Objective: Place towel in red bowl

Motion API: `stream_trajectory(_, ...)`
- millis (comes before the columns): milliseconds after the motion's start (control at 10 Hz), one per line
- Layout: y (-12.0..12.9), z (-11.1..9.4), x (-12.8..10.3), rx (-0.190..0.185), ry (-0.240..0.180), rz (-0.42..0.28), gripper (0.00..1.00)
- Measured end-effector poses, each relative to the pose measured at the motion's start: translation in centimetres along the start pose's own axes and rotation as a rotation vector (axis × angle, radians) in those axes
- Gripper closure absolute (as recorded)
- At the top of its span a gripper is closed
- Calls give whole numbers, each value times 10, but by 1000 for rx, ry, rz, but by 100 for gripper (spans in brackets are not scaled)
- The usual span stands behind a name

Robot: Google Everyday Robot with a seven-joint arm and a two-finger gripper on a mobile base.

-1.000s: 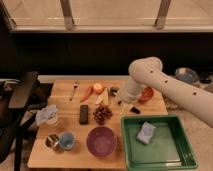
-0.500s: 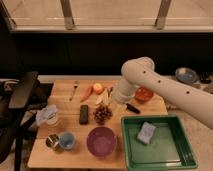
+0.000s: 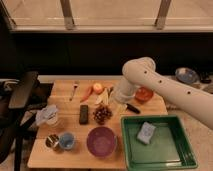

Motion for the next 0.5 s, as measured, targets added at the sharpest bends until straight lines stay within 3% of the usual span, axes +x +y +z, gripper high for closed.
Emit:
stream_trajectory(200,-13,2,-22,14,-22,-41,45)
stream_trajectory(500,-45,8,-93,48,-90,-137,45)
